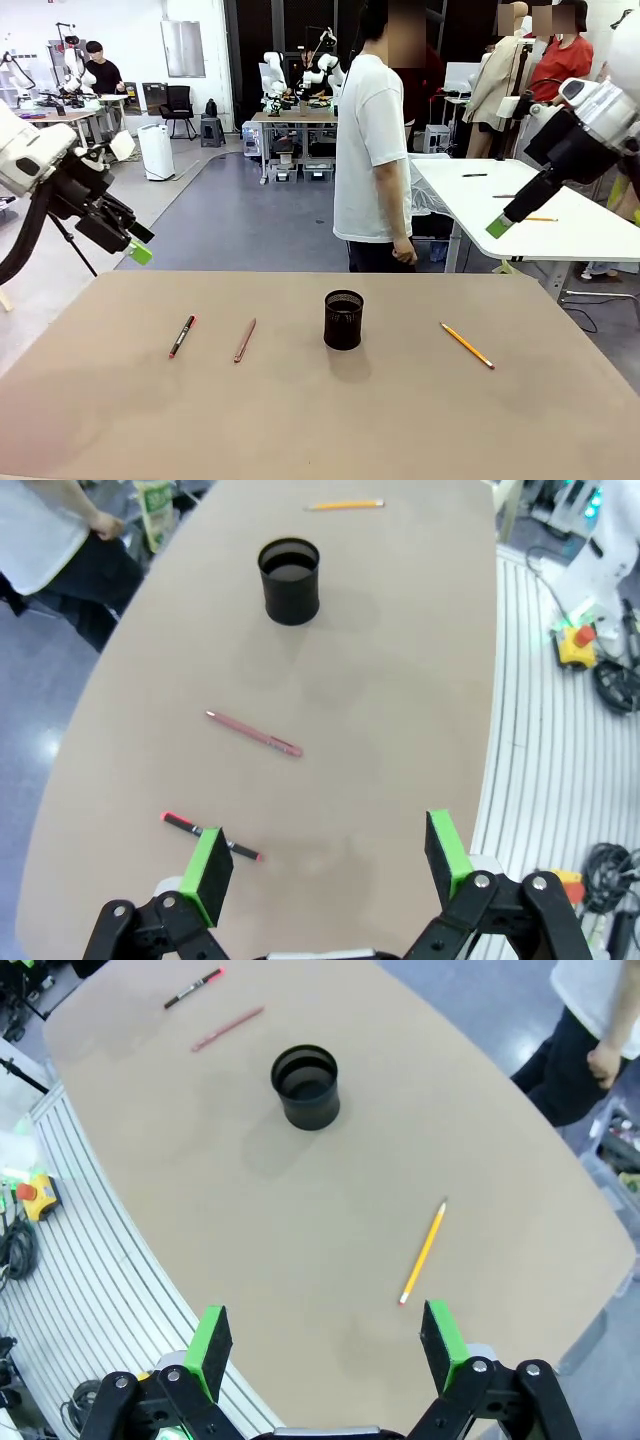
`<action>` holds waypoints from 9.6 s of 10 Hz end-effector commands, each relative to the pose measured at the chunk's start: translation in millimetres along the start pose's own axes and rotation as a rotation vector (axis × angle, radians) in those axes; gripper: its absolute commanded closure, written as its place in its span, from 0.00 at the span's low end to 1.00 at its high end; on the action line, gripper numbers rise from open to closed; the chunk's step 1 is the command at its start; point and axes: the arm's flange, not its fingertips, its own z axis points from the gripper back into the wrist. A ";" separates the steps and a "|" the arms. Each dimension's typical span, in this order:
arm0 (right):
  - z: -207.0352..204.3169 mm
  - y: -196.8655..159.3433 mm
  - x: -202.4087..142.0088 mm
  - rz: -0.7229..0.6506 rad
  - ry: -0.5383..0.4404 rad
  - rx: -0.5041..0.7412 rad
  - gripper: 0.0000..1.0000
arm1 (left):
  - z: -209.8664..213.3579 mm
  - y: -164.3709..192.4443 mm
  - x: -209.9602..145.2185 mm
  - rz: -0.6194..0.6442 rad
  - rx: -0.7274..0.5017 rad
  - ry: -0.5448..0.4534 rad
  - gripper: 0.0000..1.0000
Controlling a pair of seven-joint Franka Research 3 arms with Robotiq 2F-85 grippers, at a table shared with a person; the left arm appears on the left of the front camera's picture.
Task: Place the pens into the pen holder.
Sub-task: Pick up a writing instrument from the table and place it into the Pen holder.
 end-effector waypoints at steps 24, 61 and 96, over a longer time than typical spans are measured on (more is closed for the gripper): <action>39.0 -49.4 -36.3 0.336 -0.285 0.122 0.00 | 37.4 -3.4 14.2 -0.048 0.030 -0.044 0.00; 42.0 -49.5 -31.3 0.312 -0.234 0.134 0.00 | -201.5 95.4 -5.7 1.109 0.670 0.680 0.00; 42.0 -49.5 -31.3 0.312 -0.234 0.134 0.00 | -129.6 86.8 -3.5 0.564 -0.221 -0.389 1.00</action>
